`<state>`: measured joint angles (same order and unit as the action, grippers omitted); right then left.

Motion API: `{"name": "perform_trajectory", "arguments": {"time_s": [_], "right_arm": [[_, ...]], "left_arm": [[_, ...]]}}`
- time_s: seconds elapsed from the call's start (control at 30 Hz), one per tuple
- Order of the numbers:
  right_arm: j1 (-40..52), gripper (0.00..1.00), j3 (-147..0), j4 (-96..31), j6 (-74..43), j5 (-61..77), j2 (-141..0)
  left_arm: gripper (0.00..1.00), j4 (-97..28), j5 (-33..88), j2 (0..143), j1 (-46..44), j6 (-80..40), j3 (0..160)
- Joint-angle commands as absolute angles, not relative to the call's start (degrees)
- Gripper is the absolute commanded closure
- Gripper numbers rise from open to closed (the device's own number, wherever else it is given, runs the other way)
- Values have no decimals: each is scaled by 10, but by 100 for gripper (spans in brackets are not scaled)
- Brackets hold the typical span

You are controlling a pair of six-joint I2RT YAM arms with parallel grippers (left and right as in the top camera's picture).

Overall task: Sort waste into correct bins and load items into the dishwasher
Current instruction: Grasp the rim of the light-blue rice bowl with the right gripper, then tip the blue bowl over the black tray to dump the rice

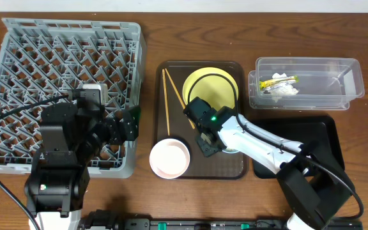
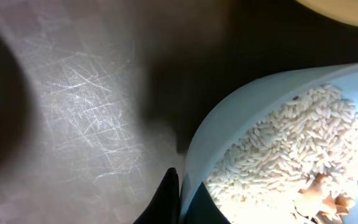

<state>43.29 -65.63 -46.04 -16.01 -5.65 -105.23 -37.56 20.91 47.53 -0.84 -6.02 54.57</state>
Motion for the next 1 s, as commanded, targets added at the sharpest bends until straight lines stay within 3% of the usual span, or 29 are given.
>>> {"name": "perform_trajectory", "arguments": {"time_s": [0.0, 0.1, 0.3, 0.43, 0.73, 0.97], "right_arm": [[431, 99, -656, -464, -193, -73, -1049], [432, 99, -662, -474, -191, -54, -1041], [409, 99, -676, -457, -152, 158, -972], [365, 99, -676, -456, -168, 219, -923], [168, 99, -676, -524, -228, 417, -875], [19, 99, -655, -577, -241, 424, -876]], "left_arm": [[3, -377, 216, 476, -6, -63, 557], [3, -377, 216, 476, -6, -63, 557], [3, -377, 216, 476, -6, -63, 557], [3, -377, 216, 476, -6, -63, 557], [3, -377, 216, 476, -6, -63, 557], [3, -377, 216, 476, -6, -63, 557]]}}
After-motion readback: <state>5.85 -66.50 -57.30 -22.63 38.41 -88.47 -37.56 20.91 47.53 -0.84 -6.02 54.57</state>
